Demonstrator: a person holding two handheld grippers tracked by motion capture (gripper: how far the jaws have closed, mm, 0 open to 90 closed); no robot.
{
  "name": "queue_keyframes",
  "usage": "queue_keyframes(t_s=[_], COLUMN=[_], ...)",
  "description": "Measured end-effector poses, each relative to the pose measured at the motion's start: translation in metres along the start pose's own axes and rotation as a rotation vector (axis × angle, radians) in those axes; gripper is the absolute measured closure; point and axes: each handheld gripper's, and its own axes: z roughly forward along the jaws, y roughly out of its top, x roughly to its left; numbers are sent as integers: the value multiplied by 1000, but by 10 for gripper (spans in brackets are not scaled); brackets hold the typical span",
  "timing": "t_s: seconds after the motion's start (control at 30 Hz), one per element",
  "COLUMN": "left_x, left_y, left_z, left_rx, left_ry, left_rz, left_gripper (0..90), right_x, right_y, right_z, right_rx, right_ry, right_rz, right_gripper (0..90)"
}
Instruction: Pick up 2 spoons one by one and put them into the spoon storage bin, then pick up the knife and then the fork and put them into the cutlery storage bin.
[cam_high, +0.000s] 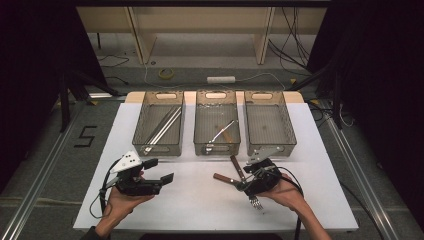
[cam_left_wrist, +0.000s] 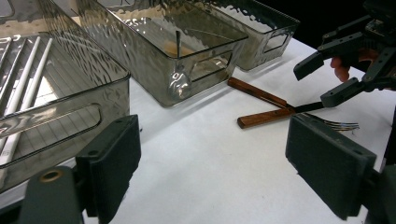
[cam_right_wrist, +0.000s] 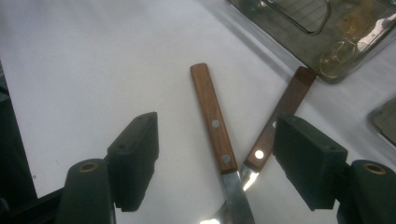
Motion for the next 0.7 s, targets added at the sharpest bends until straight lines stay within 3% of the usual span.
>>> queue_keyframes(t_s=[0.43, 0.7], left_x=[-5, -10], left_y=[-2, -5], left_z=[-6, -12], left_rx=[-11, -13], left_ry=[4, 4], left_rz=[5, 15], left_gripper=[174, 173], right_x=[-1, 4], right_y=[14, 22], right_z=[14, 24], right_rx=[118, 217], right_ry=[-2, -1], right_rz=[-86, -145], right_gripper=[370, 474])
